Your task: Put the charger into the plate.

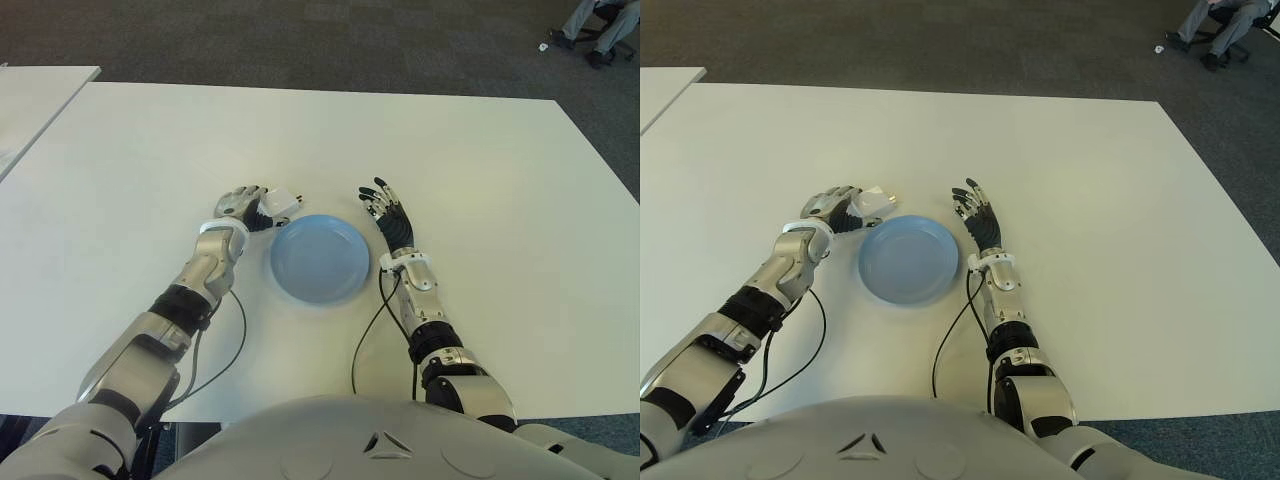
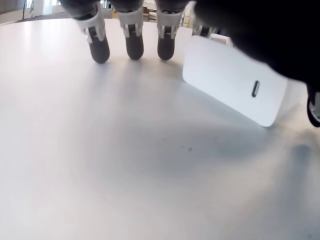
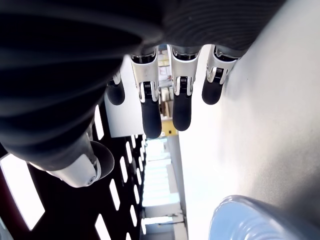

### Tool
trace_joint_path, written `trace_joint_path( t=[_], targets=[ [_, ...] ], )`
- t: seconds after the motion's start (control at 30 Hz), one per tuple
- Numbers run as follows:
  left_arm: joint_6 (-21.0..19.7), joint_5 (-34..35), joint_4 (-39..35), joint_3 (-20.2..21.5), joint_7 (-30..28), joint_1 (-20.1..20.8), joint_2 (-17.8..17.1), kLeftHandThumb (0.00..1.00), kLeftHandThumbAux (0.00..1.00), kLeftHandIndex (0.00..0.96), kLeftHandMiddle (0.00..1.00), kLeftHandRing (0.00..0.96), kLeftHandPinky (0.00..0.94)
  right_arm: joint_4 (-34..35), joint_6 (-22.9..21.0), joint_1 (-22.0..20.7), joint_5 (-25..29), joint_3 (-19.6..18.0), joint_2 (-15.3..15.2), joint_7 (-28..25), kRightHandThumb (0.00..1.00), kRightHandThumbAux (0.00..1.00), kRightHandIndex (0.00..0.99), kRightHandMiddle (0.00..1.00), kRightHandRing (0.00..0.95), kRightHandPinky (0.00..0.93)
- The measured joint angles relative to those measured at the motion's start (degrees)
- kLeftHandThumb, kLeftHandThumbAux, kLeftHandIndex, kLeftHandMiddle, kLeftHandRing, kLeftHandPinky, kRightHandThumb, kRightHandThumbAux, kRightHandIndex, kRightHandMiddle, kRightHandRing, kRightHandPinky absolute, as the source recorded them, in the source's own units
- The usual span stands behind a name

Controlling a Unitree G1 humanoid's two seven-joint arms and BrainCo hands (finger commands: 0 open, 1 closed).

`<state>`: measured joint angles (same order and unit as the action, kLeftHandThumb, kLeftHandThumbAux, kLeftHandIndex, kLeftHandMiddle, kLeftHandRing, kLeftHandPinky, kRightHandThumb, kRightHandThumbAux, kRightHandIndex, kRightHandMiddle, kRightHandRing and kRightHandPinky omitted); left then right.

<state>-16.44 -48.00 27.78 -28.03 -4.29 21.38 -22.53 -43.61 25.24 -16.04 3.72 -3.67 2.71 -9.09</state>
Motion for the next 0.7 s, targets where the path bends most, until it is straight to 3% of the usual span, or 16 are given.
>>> trace_joint_path(
  t=[0.7],
  targets=[
    [4.2,-0.3,9.6,-1.9,3.7,4.7,0.1,0.134,0.288,0.000,0.000,0.000,0.019,0.4,0.0,0.3,0.1,-0.1,0.1,0.0,0.000,0.640,0.049,0.246,0.184,0.034]
  ],
)
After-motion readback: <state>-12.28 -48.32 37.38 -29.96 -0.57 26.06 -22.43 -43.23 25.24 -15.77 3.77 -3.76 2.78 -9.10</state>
